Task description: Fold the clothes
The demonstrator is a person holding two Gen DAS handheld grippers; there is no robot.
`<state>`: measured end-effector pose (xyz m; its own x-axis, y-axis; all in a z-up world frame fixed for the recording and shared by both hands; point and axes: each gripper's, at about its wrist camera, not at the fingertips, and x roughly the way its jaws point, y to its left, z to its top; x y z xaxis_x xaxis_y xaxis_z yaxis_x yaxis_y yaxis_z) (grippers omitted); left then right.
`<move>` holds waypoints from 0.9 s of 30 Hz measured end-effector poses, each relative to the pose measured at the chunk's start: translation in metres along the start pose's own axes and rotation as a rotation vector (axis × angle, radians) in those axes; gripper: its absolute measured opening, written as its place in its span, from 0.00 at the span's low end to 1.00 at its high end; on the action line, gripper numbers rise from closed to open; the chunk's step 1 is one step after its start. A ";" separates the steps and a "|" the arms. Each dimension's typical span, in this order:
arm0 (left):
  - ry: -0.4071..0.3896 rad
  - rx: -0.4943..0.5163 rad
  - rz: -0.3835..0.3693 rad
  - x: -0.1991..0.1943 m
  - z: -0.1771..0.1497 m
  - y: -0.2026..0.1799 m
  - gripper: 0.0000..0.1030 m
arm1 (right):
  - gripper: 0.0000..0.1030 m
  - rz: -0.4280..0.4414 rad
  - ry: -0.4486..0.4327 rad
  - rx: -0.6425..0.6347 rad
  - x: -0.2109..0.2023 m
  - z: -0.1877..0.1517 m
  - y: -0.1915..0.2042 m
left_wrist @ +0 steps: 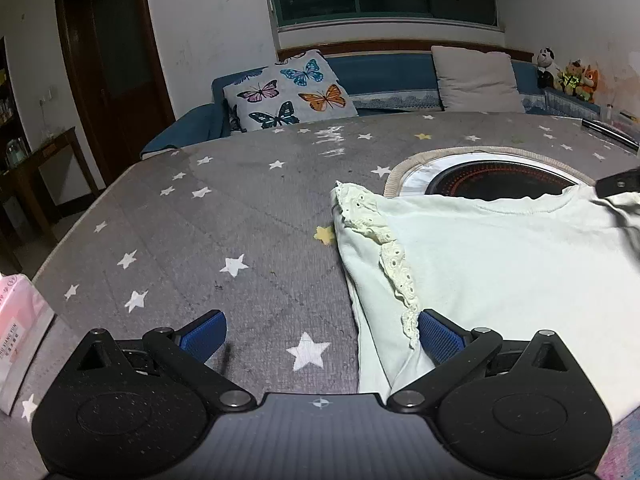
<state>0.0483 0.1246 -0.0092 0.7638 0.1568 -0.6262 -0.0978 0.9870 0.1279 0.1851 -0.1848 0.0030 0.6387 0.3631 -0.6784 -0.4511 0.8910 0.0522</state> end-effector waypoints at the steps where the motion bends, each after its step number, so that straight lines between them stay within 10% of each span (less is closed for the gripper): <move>1: 0.000 -0.003 -0.004 0.000 0.000 0.001 1.00 | 0.11 -0.001 0.007 -0.027 0.005 0.002 0.003; 7: 0.002 -0.019 -0.022 0.002 -0.001 0.005 1.00 | 0.24 -0.016 0.039 -0.108 0.022 0.004 0.012; 21: 0.000 -0.031 -0.037 0.003 -0.002 0.007 1.00 | 0.00 -0.034 0.022 -0.071 0.031 0.010 -0.004; 27: 0.001 -0.032 -0.039 0.003 -0.002 0.007 1.00 | 0.19 0.051 0.020 -0.071 0.024 0.010 -0.010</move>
<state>0.0489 0.1317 -0.0119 0.7667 0.1187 -0.6310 -0.0885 0.9929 0.0792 0.2113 -0.1822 -0.0070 0.6011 0.4015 -0.6911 -0.5267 0.8493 0.0353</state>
